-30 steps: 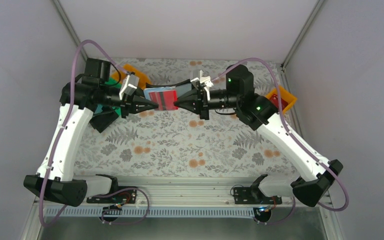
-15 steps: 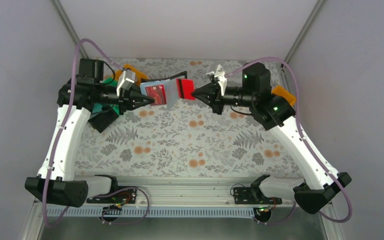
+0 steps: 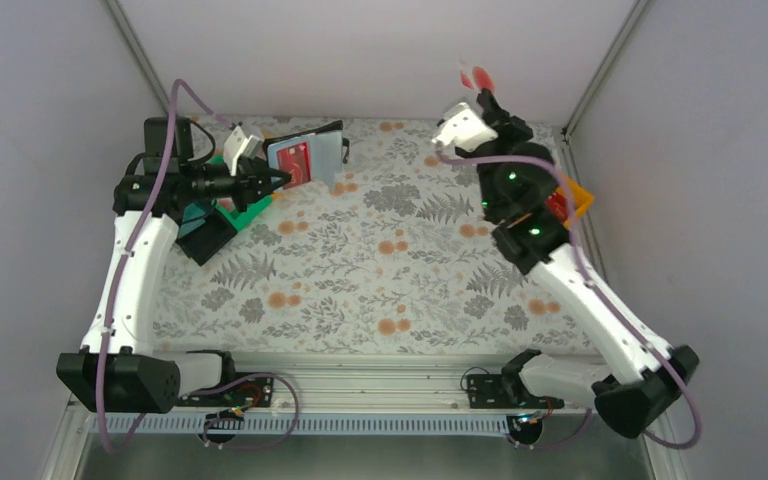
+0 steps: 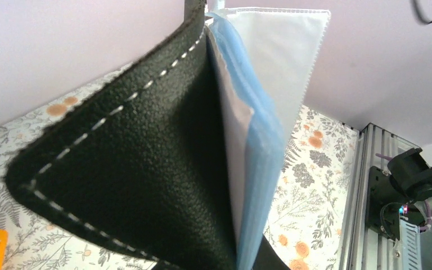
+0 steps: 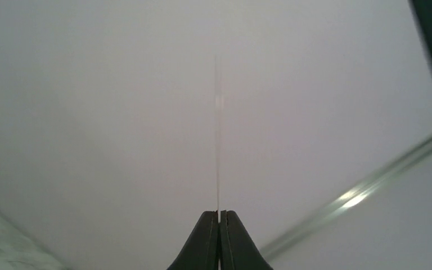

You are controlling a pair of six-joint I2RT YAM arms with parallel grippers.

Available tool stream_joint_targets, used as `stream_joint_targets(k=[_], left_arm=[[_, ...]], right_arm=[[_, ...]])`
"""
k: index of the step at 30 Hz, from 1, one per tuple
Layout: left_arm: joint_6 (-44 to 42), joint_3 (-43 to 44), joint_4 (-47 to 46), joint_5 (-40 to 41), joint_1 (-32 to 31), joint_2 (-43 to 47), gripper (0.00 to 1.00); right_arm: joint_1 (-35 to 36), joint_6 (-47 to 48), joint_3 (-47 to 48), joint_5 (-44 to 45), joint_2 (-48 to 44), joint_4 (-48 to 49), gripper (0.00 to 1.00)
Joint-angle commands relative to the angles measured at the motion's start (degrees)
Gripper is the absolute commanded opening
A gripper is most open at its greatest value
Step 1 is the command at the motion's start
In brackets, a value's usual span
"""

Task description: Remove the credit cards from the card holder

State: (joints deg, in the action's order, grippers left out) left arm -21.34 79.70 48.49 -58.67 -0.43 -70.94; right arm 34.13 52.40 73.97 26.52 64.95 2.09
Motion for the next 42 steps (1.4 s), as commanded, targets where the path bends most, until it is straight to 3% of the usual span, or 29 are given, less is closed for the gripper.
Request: stream_joint_targets(k=[1, 7, 9, 12, 18, 24, 29, 33, 37, 42], left_arm=[[1.13, 0.48, -1.56, 0.37, 0.66, 1.18, 0.02], [1.06, 0.30, -1.56, -0.02, 0.86, 0.46, 0.02], [0.83, 0.34, -1.39, -0.28, 0.93, 0.10, 0.03], [0.61, 0.36, -1.24, -0.47, 1.04, -0.28, 0.02], [0.36, 0.64, -0.96, -1.02, 1.12, -1.23, 0.02], [1.16, -0.47, -0.99, -0.34, 1.54, -1.99, 0.02], [5.93, -13.94, -6.58, -3.53, 0.98, -2.58, 0.02], [4.03, -21.35, -8.31, -4.49, -6.55, -4.79, 0.02], [0.99, -22.54, -8.94, -18.34, -11.72, -12.71, 0.02], [-8.63, -14.54, 1.23, -18.30, -15.89, -31.99, 0.02]], right_arm=[[1.69, 44.40, -10.62, 15.32, 3.67, 44.77, 0.04], [5.20, 66.80, -22.17, 8.54, 7.07, 70.16, 0.04], [6.15, 71.20, -25.93, 4.57, 7.44, 74.94, 0.03], [6.99, 70.69, -26.92, 4.08, 7.67, 74.85, 0.03], [6.96, 61.85, -25.53, 8.51, 7.60, 66.22, 0.03], [7.08, 45.23, -19.20, 12.30, 9.37, 48.40, 0.04], [8.31, 36.83, -14.22, 12.31, 11.25, 40.22, 0.04], [9.56, 29.42, -11.79, 11.84, 11.05, 32.25, 0.04], [10.69, 15.94, -7.11, 9.21, 8.84, 19.34, 0.04], [11.39, 3.78, -4.19, 4.16, 5.65, 8.18, 0.04]])
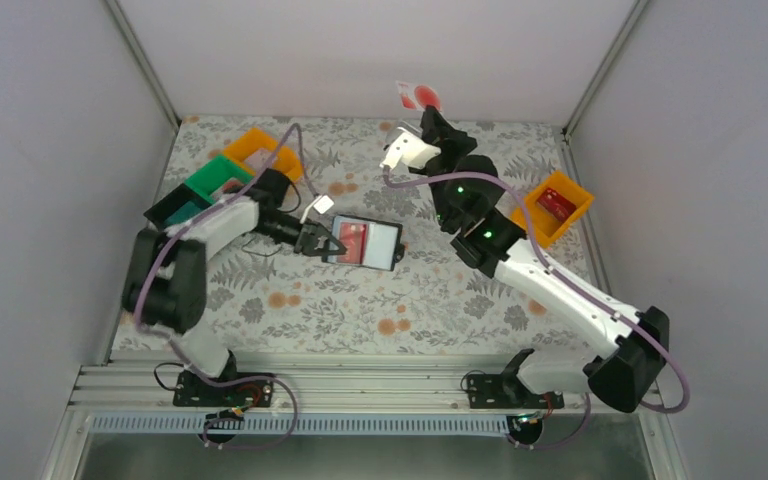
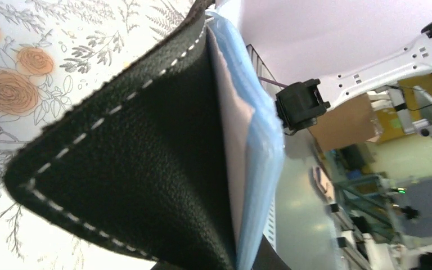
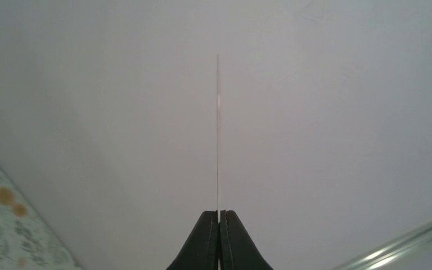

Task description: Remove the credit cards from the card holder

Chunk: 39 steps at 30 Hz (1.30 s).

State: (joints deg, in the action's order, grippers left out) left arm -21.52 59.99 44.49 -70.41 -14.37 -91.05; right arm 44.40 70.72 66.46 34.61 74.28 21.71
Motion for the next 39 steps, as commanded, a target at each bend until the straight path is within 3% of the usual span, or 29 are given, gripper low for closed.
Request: stream_joint_targets(k=[1, 4, 8, 9, 12, 17, 20, 25, 32, 35, 39], left_arm=[[-10.46, 6.89, 7.48, -7.14, -2.53, -15.67, 0.02], [-13.72, 11.10, 11.98, -7.36, -3.66, -25.22, 0.02], [-7.66, 11.75, 7.56, -1.93, -4.38, -32.62, 0.03], [-5.67, 11.39, 5.72, -0.30, -4.41, -33.08, 0.08], [-1.00, 10.67, 1.62, 6.79, -4.35, -31.90, 0.52], [2.68, 9.68, -1.98, 18.56, -3.80, -25.41, 0.98], [2.39, 9.23, -2.12, 22.50, -2.67, -20.37, 1.00], [-2.93, 13.24, 2.34, 22.58, -2.01, -8.60, 1.00], [-21.79, 33.39, 20.03, 19.66, -1.45, 6.65, 1.00], [-28.43, 41.19, 27.28, 19.14, -1.58, 11.33, 1.00], [-30.72, 45.99, 32.42, 22.23, -3.34, 13.54, 1.00]], right_arm=[[1.12, -15.69, 3.79, -4.60, -3.89, -13.08, 0.04], [1.30, -16.72, 4.19, -4.42, -4.07, -15.86, 0.04], [1.37, -17.74, 4.10, -4.26, -3.96, -18.19, 0.04], [1.39, -18.23, 4.19, -4.92, -4.09, -18.84, 0.04], [1.43, -19.18, 4.33, -6.83, -4.55, -20.10, 0.04], [1.48, -22.26, 6.83, -12.20, -4.71, -25.27, 0.04], [1.50, -25.45, 8.50, -18.59, -5.37, -29.43, 0.04], [1.48, -29.60, 9.65, -36.03, -7.11, -38.60, 0.04], [1.48, -35.17, 13.73, -56.88, -4.18, -49.41, 0.04], [1.48, -38.21, 15.84, -61.96, -2.28, -50.56, 0.04], [1.48, -40.48, 19.65, -64.07, 1.25, -53.28, 0.04]])
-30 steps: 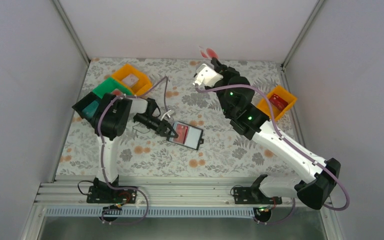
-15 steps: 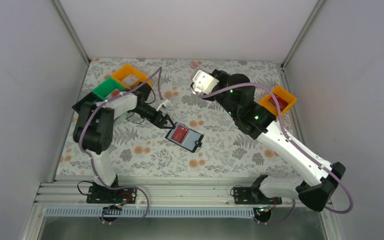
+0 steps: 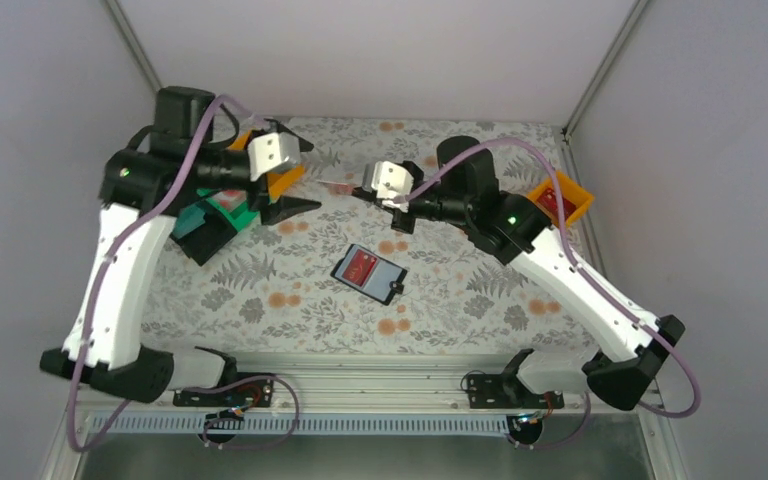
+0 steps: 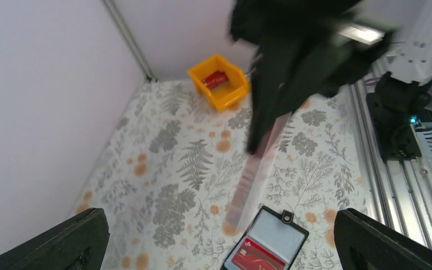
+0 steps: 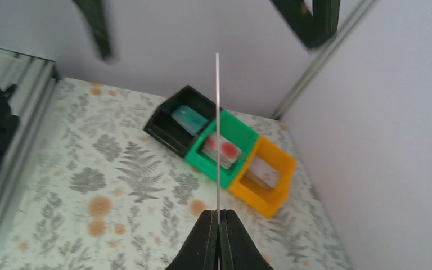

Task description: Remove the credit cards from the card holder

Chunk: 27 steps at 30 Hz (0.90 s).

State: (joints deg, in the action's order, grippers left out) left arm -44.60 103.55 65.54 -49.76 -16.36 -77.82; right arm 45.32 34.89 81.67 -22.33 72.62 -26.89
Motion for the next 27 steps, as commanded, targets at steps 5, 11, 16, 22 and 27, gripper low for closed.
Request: stream_joint_targets(k=[5, 11, 16, 22, 27], left_arm=[[-3.68, 4.81, 12.20, 6.28, -3.47, -1.30, 0.84], [-1.81, 7.68, 10.81, 6.66, -4.62, -2.52, 0.35], [-1.00, 8.26, 9.98, 6.56, -5.23, -2.60, 0.04], [1.98, 15.55, 8.39, -1.56, -4.46, -1.22, 0.02], [6.46, 22.89, 4.72, -18.00, 0.69, -0.59, 0.02]], right_arm=[[0.72, -6.44, 8.20, -7.84, 6.48, -8.68, 0.04], [1.33, -6.40, 7.34, -7.93, 5.27, -8.51, 0.04], [1.56, -5.96, 7.05, -7.37, 4.65, -8.08, 0.04], [0.56, -10.81, 1.66, -3.04, -0.28, 0.90, 0.48], [-1.46, -26.05, -14.22, -9.58, -10.44, 32.41, 0.95]])
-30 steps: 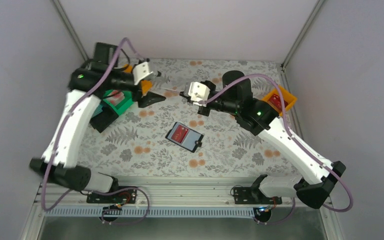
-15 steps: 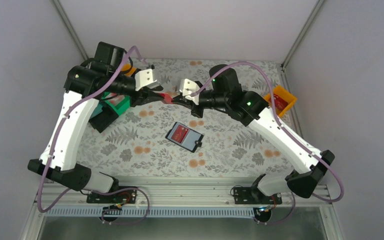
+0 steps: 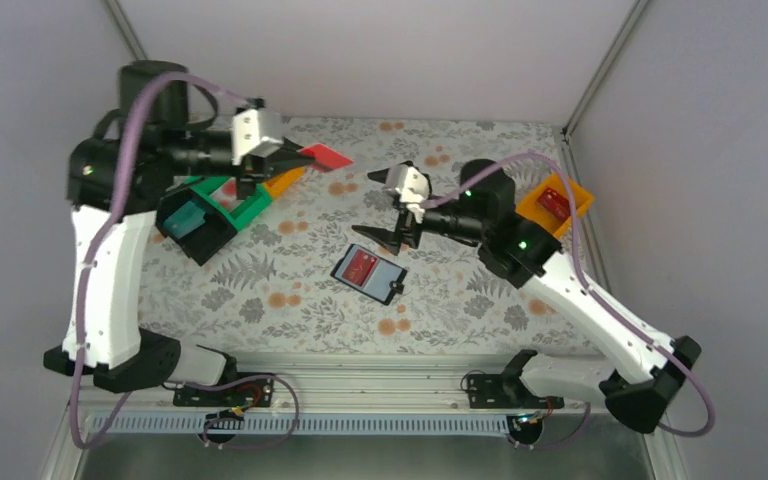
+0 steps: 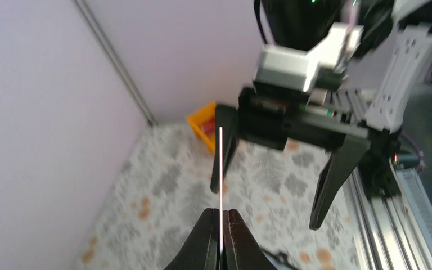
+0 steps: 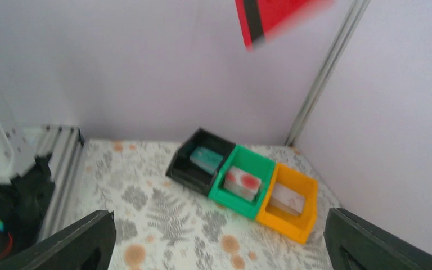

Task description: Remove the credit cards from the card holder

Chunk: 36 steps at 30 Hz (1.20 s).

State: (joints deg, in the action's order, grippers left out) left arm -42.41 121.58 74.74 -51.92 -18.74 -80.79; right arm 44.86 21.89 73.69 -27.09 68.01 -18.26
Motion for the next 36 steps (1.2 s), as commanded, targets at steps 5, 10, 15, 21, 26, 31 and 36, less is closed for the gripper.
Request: stream_joint_targets(k=[5, 10, 15, 21, 26, 31, 36], left_arm=[[10.05, 2.87, -9.54, -27.03, 4.00, 2.73, 0.03], [16.62, 1.53, -15.30, -27.26, 3.98, 2.57, 0.02], [17.53, 0.11, -16.30, -26.07, 3.98, 3.15, 0.02], [17.31, -0.05, -16.14, -24.63, 3.98, 3.85, 0.02], [3.37, 2.55, -6.35, -16.05, 3.98, 4.85, 0.53], [-13.04, 3.77, 3.00, 8.90, 3.91, 7.03, 0.71], [-18.51, -5.16, 3.04, 20.49, 2.18, 8.09, 0.65]], right_arm=[[-0.06, -29.11, -4.05, -10.72, -3.52, 40.23, 0.86], [1.58, -31.88, 0.58, -10.95, 0.91, 43.15, 0.71], [2.66, -31.31, 4.17, -14.73, 3.55, 42.74, 0.60], [3.21, -28.60, 7.24, -15.80, 5.37, 36.66, 0.04], [3.21, -16.20, 9.36, -6.14, 1.79, 18.99, 0.04], [3.40, -2.69, 22.65, 12.28, 9.73, -17.68, 0.04], [6.62, 2.41, 29.49, 20.94, 15.86, -26.88, 0.04]])
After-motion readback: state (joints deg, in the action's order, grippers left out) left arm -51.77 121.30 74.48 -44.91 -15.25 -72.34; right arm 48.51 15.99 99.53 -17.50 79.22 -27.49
